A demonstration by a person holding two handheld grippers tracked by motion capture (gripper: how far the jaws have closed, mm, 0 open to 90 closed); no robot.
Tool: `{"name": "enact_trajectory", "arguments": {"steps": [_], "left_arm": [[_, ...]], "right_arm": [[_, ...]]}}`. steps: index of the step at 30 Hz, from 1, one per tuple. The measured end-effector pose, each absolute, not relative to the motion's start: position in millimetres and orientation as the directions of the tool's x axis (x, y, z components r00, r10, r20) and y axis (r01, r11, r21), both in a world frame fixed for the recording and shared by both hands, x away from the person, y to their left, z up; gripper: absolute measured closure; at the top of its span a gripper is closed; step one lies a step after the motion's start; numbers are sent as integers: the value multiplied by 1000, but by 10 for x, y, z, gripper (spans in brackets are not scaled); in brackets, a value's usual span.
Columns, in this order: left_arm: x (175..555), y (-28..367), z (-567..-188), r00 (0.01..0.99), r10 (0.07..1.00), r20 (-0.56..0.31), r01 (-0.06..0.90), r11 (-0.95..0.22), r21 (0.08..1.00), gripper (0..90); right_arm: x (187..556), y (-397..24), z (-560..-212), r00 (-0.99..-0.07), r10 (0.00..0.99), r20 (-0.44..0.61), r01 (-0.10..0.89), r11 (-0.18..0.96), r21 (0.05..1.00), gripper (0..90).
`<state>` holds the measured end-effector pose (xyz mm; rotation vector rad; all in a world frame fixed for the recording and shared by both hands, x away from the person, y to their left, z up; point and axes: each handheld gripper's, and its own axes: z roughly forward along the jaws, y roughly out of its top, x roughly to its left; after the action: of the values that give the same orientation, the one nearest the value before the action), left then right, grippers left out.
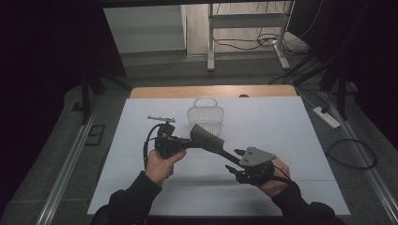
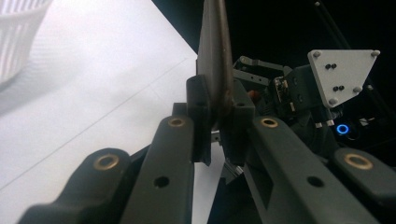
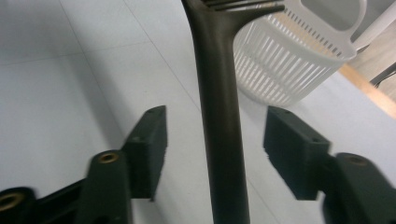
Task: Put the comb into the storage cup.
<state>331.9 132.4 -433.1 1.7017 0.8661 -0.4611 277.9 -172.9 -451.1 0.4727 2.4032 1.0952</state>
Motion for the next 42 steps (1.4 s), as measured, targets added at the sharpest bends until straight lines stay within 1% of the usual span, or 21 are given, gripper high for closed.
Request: {"name": "enact_trajectory", "arguments": {"steps": [2, 5, 9, 19, 21, 27, 31, 34, 42], "left_arm": [[3316, 1332, -4320, 658, 322, -681, 741, -115, 662, 831], [3313, 1342, -4305, 666, 330, -669, 732, -117, 672, 831], [3312, 1356, -4292, 674, 335, -659, 723, -114, 681, 830], [3296, 1404, -4230, 706, 367, -606, 682, -119, 722, 831], [3293, 1412, -4217, 712, 374, -595, 674, -123, 729, 830], [3288, 1440, -4192, 722, 403, -562, 654, -133, 745, 830], [3282, 1464, -4172, 727, 422, -541, 640, -133, 757, 830], [3278, 1486, -4160, 729, 431, -531, 632, -129, 764, 830], [3275, 1542, -4115, 729, 448, -518, 620, -112, 776, 830]], "right_arm": [[2790, -1733, -4521, -836, 491, -247, 139, 624, 769, 339], [2824, -1743, -4518, -835, 519, -185, 200, 599, 776, 321], [2865, -1762, -4533, -831, 539, -140, 256, 593, 764, 283], [2929, -1804, -4543, -830, 554, -63, 332, 582, 742, 194], [2941, -1816, -4549, -829, 556, -54, 344, 584, 735, 158], [2956, -1834, -4573, -828, 558, -47, 357, 590, 724, 83], [2960, -1846, -4602, -822, 565, -67, 352, 597, 721, 31], [2968, -1856, -4625, -817, 573, -66, 366, 603, 709, 2], [2970, -1918, -4640, -802, 594, -61, 390, 599, 700, 0]]}}
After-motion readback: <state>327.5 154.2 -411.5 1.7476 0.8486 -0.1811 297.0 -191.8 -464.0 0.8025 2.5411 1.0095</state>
